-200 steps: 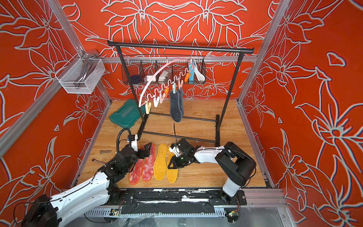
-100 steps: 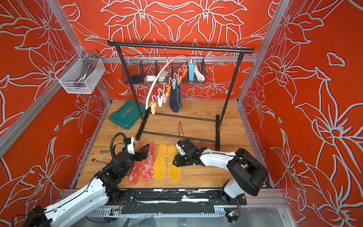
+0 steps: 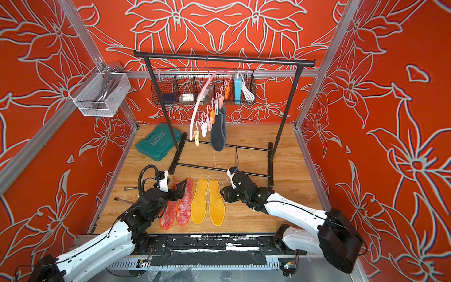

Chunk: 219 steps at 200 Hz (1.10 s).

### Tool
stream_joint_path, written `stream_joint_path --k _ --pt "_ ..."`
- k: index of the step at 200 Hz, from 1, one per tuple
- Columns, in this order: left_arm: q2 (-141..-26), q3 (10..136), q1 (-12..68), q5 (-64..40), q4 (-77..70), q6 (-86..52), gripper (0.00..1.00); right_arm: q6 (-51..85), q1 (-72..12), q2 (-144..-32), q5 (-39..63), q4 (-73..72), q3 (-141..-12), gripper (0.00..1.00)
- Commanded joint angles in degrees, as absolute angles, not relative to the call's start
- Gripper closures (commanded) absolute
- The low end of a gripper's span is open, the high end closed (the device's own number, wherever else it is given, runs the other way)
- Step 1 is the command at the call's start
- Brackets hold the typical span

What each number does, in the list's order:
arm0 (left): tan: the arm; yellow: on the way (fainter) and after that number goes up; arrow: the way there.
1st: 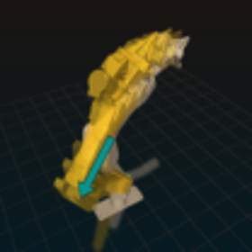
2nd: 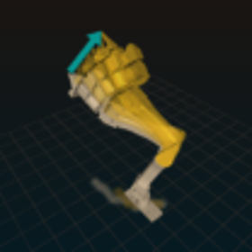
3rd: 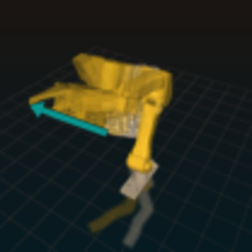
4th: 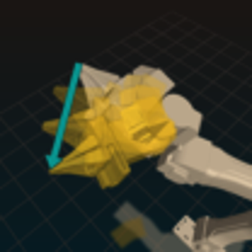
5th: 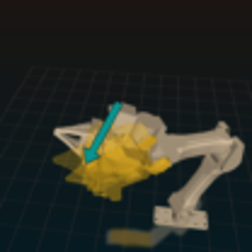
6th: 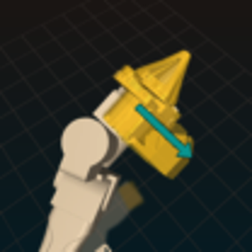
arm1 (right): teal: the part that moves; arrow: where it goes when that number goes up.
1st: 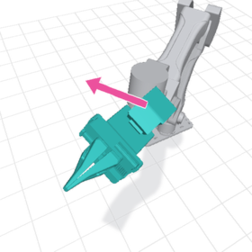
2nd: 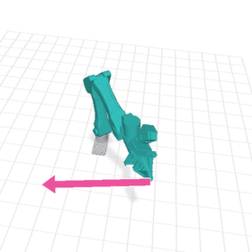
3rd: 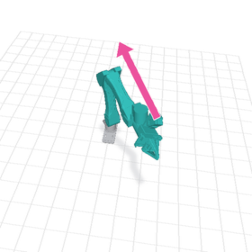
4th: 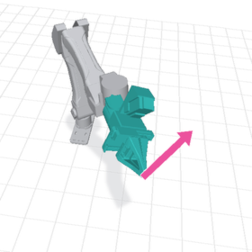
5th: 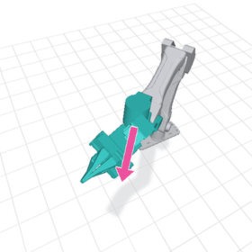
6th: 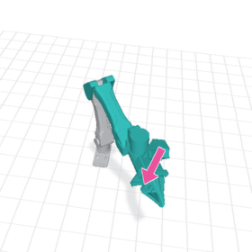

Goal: Take the shoe insoles off the hanger
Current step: Place the insole at the center of the board, then remove the insole from the hanger.

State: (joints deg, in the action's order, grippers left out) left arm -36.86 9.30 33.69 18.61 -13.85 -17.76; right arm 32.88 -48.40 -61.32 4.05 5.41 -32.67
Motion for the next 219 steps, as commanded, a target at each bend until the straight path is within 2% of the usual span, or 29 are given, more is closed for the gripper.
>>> stream_joint_path --k 1,10,14,18,34,51,75,119,163,219 --pt "-35.67 8.7 33.32 16.5 -16.0 -16.26 0.09 23.4 -48.28 -54.95 -7.29 -0.06 -29.02 0.28" --pt "-35.3 8.41 33.35 15.98 -16.2 -16.35 0.09 21.7 -48.33 -52.44 -9.82 -3.37 -27.35 0.19" --pt "-35.29 8.21 33.36 15.9 -16.38 -16.42 0.09 21.46 -48.3 -50.95 -11.23 -5.22 -26.17 0.05" --pt "-35.25 8.03 33.32 15.76 -16.7 -16.43 0.09 21.76 -48.3 -49.63 -12.1 -6.09 -25.55 0.01" --pt "-35.48 7.56 33.34 15.8 -17.8 -16.34 0.09 23.41 -47.99 -45.19 -16.41 -12.53 -21.55 0.0" --pt "-36.01 7.96 33.31 15.28 -17.86 -15.7 0.09 17.0 -46.52 -43.9 -15.85 -23.12 -17.72 0.01" --pt "-36.48 8.17 33.35 15.18 -17.66 -15.23 0.09 9.93 -44.22 -46.4 -13.46 -24.72 -20.26 0.0" --pt "-36.99 8.02 33.34 15.0 -18.16 -14.57 0.09 0.67 -41.38 -58.53 -6.14 -37.3 -24.24 0.01" --pt "-38.65 8.43 33.31 12.81 -19.49 -13.9 0.09 -3.61 -36.67 -72.88 4.4 -41.48 -34.06 0.0" --pt "-41.77 8.79 33.33 12.18 -21.57 -13.37 0.08 -6.89 -30.89 -84.96 17.04 -42.83 -45.34 0.0"
